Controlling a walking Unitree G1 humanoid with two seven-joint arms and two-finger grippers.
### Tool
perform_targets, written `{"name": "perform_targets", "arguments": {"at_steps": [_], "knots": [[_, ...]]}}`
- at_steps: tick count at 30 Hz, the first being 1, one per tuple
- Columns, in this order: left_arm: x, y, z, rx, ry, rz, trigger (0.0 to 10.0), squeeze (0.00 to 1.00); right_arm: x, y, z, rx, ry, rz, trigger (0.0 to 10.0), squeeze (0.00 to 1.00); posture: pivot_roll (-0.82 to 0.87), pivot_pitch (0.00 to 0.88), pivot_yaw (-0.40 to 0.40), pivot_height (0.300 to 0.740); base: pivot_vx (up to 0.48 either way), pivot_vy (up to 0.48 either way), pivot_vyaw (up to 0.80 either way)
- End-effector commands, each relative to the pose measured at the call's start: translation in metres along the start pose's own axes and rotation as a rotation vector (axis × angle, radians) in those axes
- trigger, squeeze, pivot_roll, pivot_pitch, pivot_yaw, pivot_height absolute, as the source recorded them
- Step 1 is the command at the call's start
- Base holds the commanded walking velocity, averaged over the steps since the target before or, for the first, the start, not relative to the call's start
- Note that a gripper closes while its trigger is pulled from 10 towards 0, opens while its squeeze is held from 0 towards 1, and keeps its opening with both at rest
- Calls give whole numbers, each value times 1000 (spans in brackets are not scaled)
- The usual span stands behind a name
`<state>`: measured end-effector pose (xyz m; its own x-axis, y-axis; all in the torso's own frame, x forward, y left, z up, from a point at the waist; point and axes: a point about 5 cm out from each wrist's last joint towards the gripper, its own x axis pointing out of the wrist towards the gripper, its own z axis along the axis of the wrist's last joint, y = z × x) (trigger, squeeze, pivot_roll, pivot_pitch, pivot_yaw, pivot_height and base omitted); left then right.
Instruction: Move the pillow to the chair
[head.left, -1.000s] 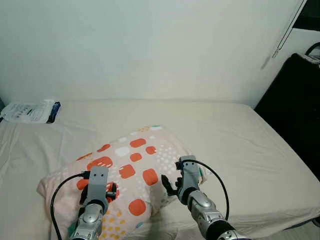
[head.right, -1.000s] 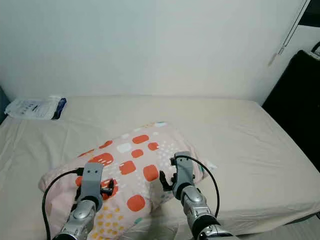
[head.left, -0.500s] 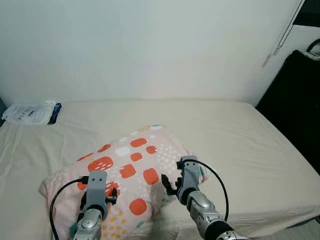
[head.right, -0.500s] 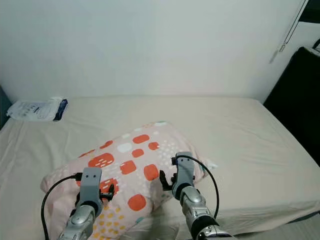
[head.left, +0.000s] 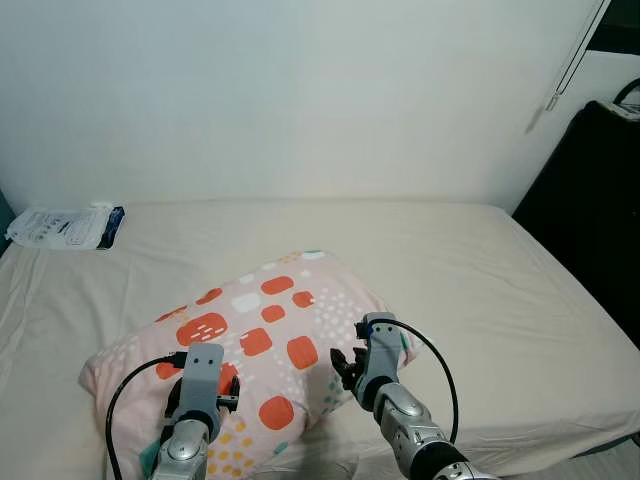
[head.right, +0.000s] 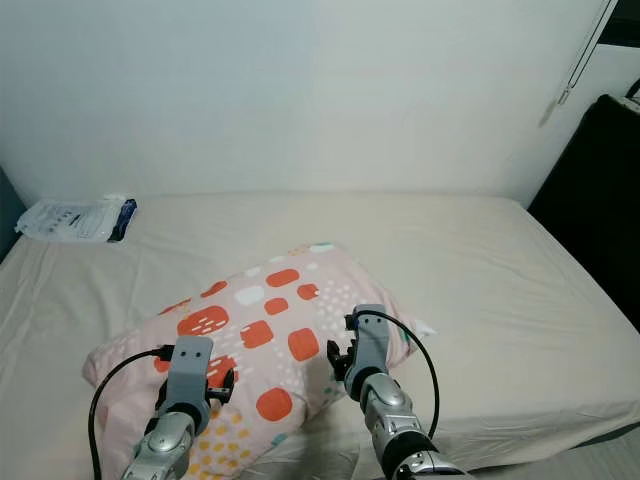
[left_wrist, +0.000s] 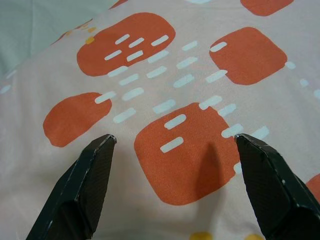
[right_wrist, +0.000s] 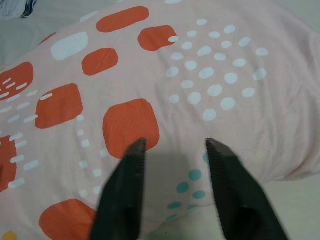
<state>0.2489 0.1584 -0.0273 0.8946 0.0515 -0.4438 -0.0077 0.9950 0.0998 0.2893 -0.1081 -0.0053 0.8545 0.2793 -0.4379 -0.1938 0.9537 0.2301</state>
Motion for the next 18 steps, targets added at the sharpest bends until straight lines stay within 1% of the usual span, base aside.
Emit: {"name": "perform_targets", "arguments": {"at_steps": [1, 10, 11, 12, 13, 14, 16, 17, 18], "knots": [[-1, -2, -2, -13, 6, -6, 10000, 0, -1, -4, 0, 8, 0, -12, 0, 0, 109, 0, -87, 740, 0, 0, 0], [-2, -6, -4, -19, 11, -11, 10000, 0, 0, 0, 0, 25, -5, 4, 0, 0, 112, 0, -88, 740, 0, 0, 0], [-2, -8, -3, -34, 6, -25, 4980, 0, 0, 0, 0, 25, -5, 5, 0, 0, 113, 0, -89, 740, 0, 0, 0], [-2, -8, -3, -34, 6, -25, 4980, 0, 0, 0, 0, 25, -5, 5, 0, 0, 113, 0, -89, 740, 0, 0, 0], [-3, -10, -1, -64, -13, -51, 0, 0, 0, 0, 0, 23, -6, 5, 0, 0, 116, 0, -88, 740, 0, 0, 0], [-4, -12, 0, -84, -28, -69, 0, 0, 0, 1, 1, 23, -7, 4, 0, 0, 118, 0, -88, 740, 0, 0, 0], [-4, -12, 0, -84, -28, -69, 0, 0, 0, 1, 1, 23, -7, 4, 0, 0, 118, 0, -88, 740, 0, 0, 0], [-4, -11, 2, -113, -44, -79, 0, 0, 1, 2, 3, 28, -17, 13, 0, 0, 125, 0, -89, 740, 0, 0, 0], [-4, -10, 2, -120, -45, -76, 0, 0, 2, 3, 5, 30, -24, 20, 0, 0, 125, 0, -89, 740, 0, 0, 0]]}}
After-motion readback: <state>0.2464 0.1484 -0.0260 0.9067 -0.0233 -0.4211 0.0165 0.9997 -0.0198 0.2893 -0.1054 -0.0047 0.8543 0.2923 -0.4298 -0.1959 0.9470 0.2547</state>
